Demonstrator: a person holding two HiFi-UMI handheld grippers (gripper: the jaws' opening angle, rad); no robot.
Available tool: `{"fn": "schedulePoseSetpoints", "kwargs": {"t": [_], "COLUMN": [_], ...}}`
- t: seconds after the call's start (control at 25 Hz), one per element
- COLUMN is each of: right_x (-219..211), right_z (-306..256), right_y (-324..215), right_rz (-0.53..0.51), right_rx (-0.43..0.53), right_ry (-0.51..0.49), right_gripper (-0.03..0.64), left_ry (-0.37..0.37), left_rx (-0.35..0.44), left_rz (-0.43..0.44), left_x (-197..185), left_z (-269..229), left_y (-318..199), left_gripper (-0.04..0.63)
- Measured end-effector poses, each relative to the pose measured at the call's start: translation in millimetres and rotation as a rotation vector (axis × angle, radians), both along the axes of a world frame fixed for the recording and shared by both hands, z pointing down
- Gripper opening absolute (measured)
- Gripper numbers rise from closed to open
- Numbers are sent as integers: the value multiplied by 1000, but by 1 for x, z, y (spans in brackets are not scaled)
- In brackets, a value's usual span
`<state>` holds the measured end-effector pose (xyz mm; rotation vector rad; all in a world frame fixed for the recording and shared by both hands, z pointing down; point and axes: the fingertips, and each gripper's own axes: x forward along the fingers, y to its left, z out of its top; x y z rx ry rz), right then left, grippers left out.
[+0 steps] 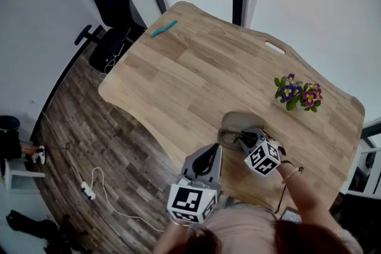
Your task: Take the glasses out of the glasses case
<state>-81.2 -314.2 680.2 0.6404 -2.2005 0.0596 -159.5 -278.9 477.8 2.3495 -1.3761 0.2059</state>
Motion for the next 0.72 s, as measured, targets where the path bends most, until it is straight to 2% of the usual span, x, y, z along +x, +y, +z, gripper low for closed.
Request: {"fn": "schedulePoseSetpoints", "kwargs": {"t": [0.4, 0.56, 0.72], "right_x": [-7, -8, -10], "right_z": [10, 15, 19], "right_y": [-10, -11, -10], "right_rz": [-26, -49, -79], "right_rx": [-23, -61, -74], "right_ry": [33, 43, 77], "right_gripper": [46, 46, 25], "left_ry": [6, 1, 5], "left_rx": [-21, -24, -27], "left_rz": [2, -2, -1], "left_x": [-7, -10, -11], "left_z": [7, 9, 10], "left_y": [-4, -4, -4], "left_gripper": [2, 2, 2]}}
